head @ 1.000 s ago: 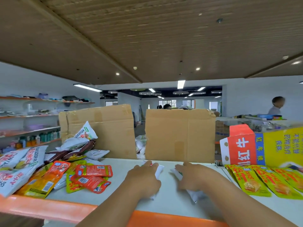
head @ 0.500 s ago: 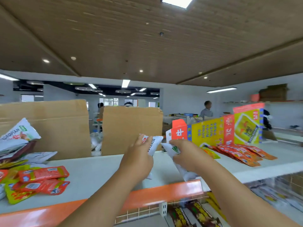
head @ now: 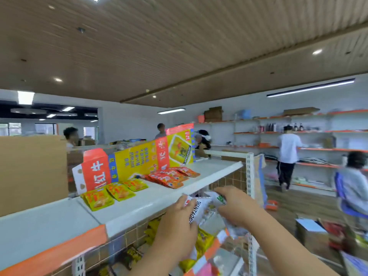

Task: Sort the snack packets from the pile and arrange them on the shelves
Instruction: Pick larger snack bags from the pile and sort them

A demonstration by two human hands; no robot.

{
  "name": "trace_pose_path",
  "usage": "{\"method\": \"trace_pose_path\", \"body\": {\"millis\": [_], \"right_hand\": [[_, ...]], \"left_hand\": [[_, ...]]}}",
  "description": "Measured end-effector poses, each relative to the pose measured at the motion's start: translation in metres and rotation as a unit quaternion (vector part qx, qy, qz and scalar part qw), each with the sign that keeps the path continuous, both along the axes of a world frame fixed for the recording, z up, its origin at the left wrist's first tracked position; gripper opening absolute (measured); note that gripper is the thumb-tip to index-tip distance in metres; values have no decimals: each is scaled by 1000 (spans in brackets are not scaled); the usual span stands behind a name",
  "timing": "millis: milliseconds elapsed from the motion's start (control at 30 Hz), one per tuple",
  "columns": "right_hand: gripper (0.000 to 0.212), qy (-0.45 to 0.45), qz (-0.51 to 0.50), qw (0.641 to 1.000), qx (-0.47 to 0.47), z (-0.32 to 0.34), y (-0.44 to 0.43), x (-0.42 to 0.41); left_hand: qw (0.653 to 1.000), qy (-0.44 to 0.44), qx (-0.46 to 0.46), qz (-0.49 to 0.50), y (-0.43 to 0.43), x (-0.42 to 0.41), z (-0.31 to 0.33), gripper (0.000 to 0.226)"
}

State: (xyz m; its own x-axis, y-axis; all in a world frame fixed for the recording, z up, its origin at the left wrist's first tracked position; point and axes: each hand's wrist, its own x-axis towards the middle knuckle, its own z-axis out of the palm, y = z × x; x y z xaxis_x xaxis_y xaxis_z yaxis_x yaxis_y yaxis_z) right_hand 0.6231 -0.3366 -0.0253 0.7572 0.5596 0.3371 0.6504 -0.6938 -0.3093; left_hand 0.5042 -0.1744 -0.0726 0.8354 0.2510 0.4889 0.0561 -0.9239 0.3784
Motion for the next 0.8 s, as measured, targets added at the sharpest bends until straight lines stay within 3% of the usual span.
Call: {"method": "trace_pose_path", "body": {"millis": [167, 300, 400, 533, 600, 733, 800], "right_hand": [[20, 48, -54, 997, -9, -36, -88, 69], [33, 71, -68, 995, 16, -65, -133, 115], [23, 114, -65, 991, 7, -91, -160, 152], [29, 145, -55, 988, -12, -115, -181, 196], [40, 148, -56, 987, -25, -126, -184, 214], [50, 140, -46, 988, -43, -147, -174, 246], [45, 149, -39, 987, -41, -155, -161, 261]], "left_hand": [[997, 53, -35, -42, -69, 87, -38, 63], [993, 96, -65, -38, -105, 143, -69, 61], [986, 113, -119, -22, -124, 181, -91, 62], [975, 109, -196, 6, -140, 222, -118, 64], [969, 113, -221, 20, -146, 241, -128, 64], [967, 115, -225, 37, -150, 272, -145, 63], [967, 117, -220, 49, -143, 286, -151, 61]]}}
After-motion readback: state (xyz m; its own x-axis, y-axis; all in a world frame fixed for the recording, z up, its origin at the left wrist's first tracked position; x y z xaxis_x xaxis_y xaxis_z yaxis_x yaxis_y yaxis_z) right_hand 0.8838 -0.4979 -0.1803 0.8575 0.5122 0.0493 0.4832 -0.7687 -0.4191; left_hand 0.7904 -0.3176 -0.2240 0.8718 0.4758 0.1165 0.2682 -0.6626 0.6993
